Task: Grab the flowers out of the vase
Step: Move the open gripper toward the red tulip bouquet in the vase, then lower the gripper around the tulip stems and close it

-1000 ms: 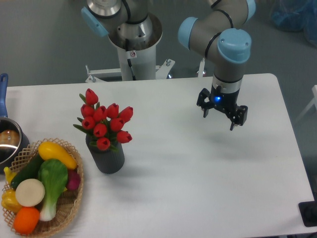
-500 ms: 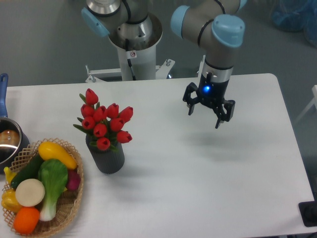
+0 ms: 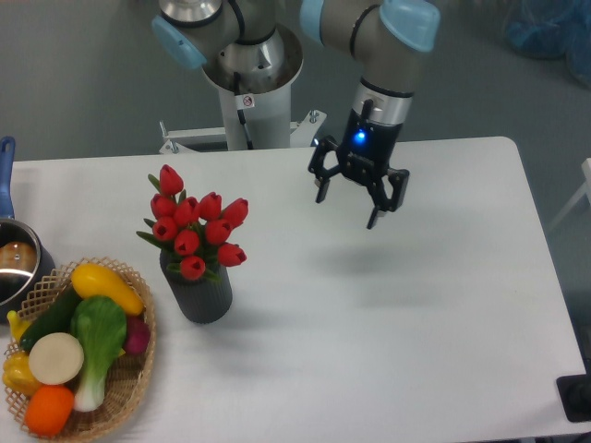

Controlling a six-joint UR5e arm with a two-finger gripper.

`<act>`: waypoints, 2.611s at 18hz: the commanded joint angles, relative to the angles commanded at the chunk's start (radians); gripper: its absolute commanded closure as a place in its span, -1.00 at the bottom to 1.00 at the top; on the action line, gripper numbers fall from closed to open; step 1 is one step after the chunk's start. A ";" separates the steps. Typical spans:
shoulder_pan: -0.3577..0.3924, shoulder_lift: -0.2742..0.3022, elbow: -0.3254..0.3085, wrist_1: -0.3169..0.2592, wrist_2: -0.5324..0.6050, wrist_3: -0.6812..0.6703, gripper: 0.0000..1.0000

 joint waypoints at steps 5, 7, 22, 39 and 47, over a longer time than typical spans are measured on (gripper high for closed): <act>-0.026 0.008 -0.025 -0.002 -0.029 -0.002 -1.00; -0.044 0.006 -0.025 -0.002 -0.037 -0.002 -1.00; -0.074 -0.034 -0.026 0.008 -0.429 0.009 -1.00; -0.141 -0.187 -0.015 0.034 -0.623 0.012 -1.00; -0.153 -0.225 -0.015 0.035 -0.653 0.078 -0.13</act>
